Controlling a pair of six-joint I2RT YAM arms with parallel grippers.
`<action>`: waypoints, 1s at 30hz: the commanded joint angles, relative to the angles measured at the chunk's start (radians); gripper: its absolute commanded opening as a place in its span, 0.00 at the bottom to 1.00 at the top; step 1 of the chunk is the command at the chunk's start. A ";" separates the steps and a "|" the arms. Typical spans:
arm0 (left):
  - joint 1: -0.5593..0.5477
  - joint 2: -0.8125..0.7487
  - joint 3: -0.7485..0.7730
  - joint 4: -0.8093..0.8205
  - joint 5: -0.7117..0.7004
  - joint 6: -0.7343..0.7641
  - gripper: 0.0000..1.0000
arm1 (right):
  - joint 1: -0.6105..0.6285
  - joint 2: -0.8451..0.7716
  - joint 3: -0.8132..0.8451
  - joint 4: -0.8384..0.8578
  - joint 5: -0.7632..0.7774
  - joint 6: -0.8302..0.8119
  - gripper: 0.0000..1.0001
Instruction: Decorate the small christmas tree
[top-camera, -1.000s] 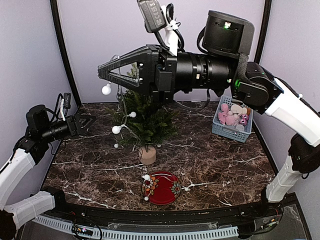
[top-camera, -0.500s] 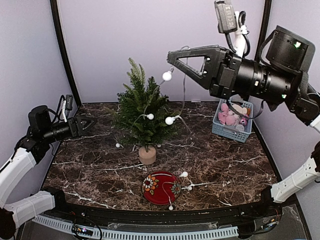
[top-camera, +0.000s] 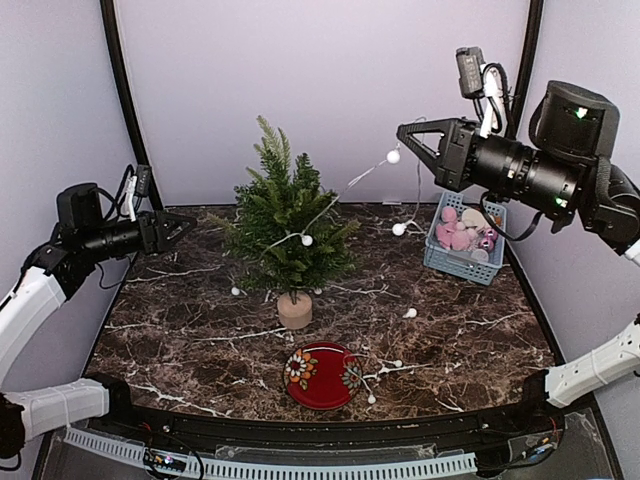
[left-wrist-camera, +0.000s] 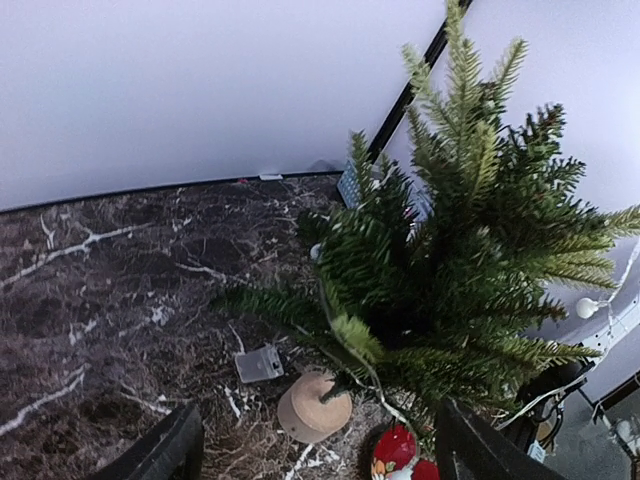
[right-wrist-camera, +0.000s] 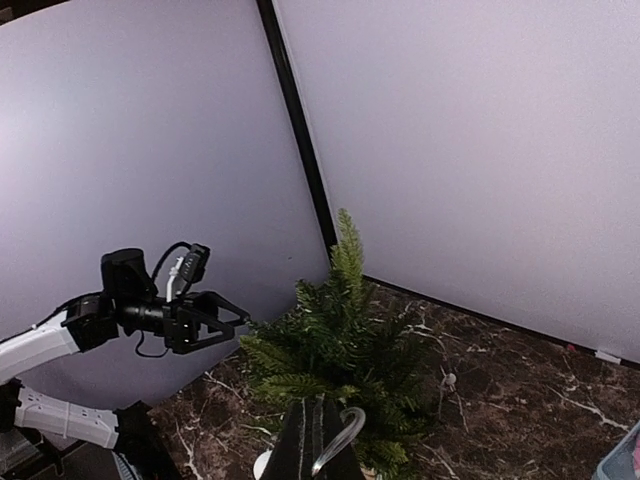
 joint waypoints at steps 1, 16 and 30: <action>-0.076 0.042 0.140 -0.109 -0.079 0.110 0.82 | -0.121 -0.023 -0.047 -0.009 -0.047 0.060 0.00; -0.380 0.234 0.522 -0.205 -0.265 0.182 0.79 | -0.437 0.054 -0.125 0.084 -0.349 0.111 0.00; -0.474 0.508 0.928 -0.269 -0.344 0.217 0.77 | -0.591 0.263 -0.106 0.211 -0.538 0.119 0.00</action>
